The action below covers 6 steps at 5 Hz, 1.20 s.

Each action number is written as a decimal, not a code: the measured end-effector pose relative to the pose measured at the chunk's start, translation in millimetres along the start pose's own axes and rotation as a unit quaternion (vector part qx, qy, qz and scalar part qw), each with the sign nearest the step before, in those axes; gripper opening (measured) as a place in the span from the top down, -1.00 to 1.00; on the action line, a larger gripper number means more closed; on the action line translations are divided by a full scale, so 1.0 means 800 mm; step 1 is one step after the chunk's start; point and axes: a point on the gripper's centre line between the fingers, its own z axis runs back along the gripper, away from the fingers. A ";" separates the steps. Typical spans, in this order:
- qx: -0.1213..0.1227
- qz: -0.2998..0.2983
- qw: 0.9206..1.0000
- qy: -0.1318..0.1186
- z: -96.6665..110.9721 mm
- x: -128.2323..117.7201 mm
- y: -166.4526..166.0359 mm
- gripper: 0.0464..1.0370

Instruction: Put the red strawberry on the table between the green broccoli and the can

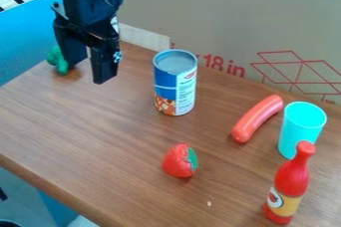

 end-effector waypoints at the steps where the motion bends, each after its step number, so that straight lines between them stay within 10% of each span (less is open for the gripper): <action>1: -0.005 -0.004 1.000 0.010 -0.008 -0.002 -0.003 -0.93; 2: -0.021 -0.048 0.998 0.016 -0.019 -0.015 -0.011 -0.93; 4: -0.161 -0.248 0.955 -0.014 -0.030 -0.040 -0.025 -0.93; 6: -0.117 -0.345 0.931 -0.015 -0.056 -0.048 -0.068 -0.93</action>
